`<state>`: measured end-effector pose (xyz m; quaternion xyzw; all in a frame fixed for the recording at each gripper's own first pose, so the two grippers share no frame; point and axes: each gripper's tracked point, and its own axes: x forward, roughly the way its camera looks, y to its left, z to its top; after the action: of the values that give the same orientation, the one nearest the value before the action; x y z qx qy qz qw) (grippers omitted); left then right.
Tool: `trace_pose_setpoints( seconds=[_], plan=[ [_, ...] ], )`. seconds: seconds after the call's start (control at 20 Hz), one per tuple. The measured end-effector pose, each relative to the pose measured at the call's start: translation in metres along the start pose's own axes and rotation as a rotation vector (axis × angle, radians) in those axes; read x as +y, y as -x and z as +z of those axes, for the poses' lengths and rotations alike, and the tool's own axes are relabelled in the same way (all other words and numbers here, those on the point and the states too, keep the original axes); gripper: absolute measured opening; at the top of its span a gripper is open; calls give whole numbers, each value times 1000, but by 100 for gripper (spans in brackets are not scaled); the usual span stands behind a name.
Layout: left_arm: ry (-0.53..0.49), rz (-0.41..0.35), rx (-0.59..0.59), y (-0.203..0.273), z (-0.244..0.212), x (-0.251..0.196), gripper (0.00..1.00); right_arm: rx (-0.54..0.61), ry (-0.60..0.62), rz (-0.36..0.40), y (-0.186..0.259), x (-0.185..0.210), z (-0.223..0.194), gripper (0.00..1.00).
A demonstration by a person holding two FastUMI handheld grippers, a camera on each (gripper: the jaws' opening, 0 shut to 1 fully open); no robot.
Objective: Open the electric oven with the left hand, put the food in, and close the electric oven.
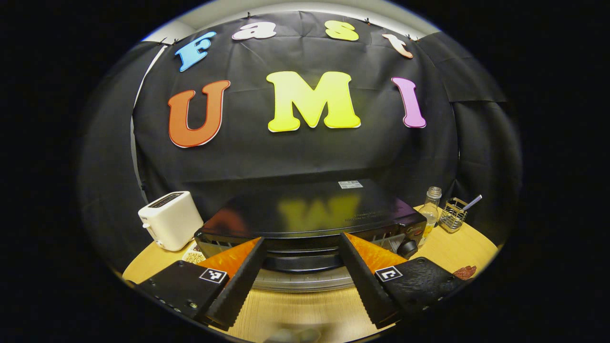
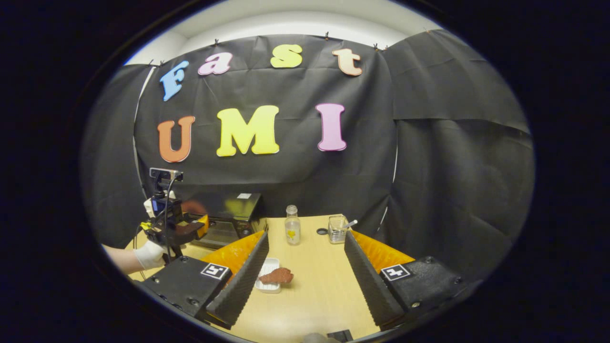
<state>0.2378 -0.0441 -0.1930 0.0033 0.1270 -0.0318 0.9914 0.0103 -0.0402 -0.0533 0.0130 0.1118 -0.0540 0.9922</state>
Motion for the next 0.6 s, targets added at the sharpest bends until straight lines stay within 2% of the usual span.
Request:
trace_pose_setpoints(
  seconds=[0.6],
  plan=[
    [5, -23, 35, 48, -35, -6, 97, 27, -20, 8, 9, 5, -22, 100]
  ],
)
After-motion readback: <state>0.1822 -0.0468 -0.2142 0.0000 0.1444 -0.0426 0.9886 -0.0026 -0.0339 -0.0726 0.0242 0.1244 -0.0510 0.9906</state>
